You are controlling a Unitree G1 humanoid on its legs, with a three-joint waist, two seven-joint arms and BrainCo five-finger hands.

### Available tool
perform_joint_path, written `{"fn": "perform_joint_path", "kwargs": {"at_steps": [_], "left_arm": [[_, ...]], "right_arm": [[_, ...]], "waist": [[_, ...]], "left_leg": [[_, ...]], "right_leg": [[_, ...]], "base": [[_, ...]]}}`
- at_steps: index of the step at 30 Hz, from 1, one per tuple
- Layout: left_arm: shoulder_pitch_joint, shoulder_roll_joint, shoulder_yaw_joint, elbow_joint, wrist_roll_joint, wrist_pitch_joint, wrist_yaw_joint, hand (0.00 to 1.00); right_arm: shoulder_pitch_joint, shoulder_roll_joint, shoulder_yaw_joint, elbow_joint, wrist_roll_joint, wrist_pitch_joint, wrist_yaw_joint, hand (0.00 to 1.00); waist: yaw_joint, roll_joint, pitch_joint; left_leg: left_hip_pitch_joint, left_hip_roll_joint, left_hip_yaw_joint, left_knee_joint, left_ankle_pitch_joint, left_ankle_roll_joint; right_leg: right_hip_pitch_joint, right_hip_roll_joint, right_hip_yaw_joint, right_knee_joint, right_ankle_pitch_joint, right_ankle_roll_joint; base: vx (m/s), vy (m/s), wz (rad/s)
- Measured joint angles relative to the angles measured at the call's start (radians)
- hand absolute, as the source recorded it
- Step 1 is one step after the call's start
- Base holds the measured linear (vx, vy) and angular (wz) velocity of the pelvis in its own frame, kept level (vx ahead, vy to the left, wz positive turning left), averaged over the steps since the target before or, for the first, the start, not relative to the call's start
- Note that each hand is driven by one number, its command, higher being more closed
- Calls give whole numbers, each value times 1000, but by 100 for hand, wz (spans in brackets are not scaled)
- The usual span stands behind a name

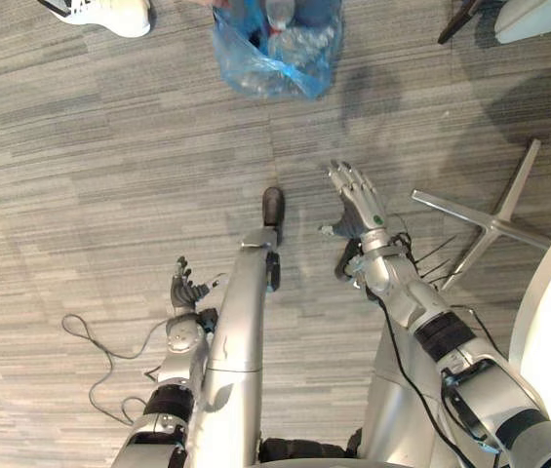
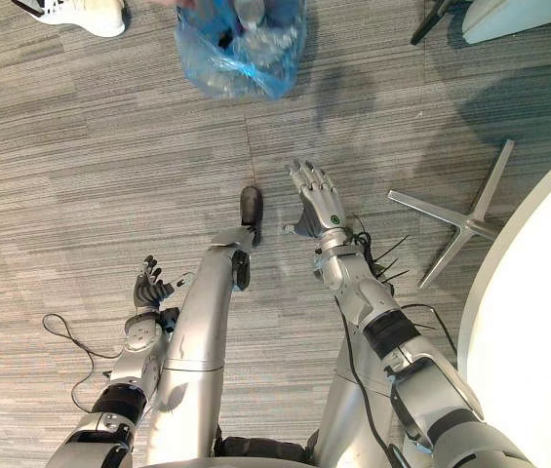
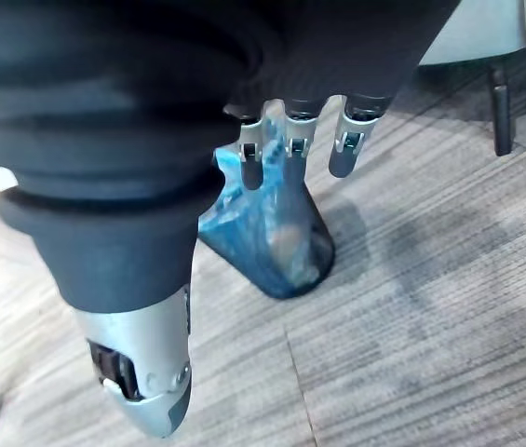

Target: Gather rubbish on tea table into small bin, then transfer packed bag to large trash can.

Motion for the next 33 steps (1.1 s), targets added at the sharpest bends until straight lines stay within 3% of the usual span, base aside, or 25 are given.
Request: {"fn": "perform_joint_path", "kwargs": {"at_steps": [8,10,15,16,19,21,24,29,31,33], "left_arm": [[5,2,0,-3,29,22,0,0],[32,10,-1,-30,32,23,-3,0],[127,-3,-39,-73,41,34,-33,0],[156,-3,-43,-74,41,39,-51,0],[206,-1,-45,-76,41,55,-77,0],[240,1,-41,-56,41,65,-98,0],[308,-8,-36,28,42,83,-137,0],[325,-26,-38,95,84,101,-159,0],[317,-55,-36,107,101,102,-158,0],[306,-59,-38,120,116,103,-158,0]], "right_arm": [[145,65,-62,-77,43,-2,0,0],[223,105,-93,-146,90,-3,0,0],[407,184,-185,-241,219,-17,15,0],[465,208,-224,-259,306,-23,39,0],[552,249,-307,-257,415,-25,70,0],[607,275,-367,-233,498,-28,96,0],[695,308,-450,-112,586,-38,136,0],[733,332,-528,25,604,-43,157,0],[725,345,-596,76,614,-43,155,0],[711,337,-626,131,634,-42,154,0]], "waist": [[1,-10,-1],[-2,-42,-3],[-26,-87,-22],[-27,-99,-30],[-28,-110,-41],[-30,-112,-72],[-33,-104,-207],[-42,-80,-313],[-73,-56,-332],[-83,-45,-337]], "left_leg": [[169,-4,-13,-79,7,-9],[281,-5,3,-139,10,-14],[522,-18,4,-279,20,-29],[593,-18,4,-321,35,-30],[715,-19,6,-400,48,-30],[791,-18,6,-451,54,-32],[901,-15,2,-532,70,-25],[980,-19,-10,-611,92,-18],[995,48,189,-619,78,-9],[1001,110,392,-591,70,7]], "right_leg": [[180,-1,-40,-66,-3,-4],[282,-4,-42,-108,-3,-5],[522,-6,-79,-228,2,2],[592,0,-87,-266,5,7],[707,16,-92,-337,14,18],[781,29,-96,-391,21,24],[898,52,-112,-489,27,34],[1030,52,-204,-579,33,29],[1103,48,-308,-633,45,29],[1143,36,-360,-648,48,35]], "base": [[-17,-18,8],[14,-62,6],[77,-74,12],[99,-59,-1],[139,-56,-9],[142,-35,-11],[208,-23,-3],[179,-16,42],[72,10,107],[134,61,88]]}}
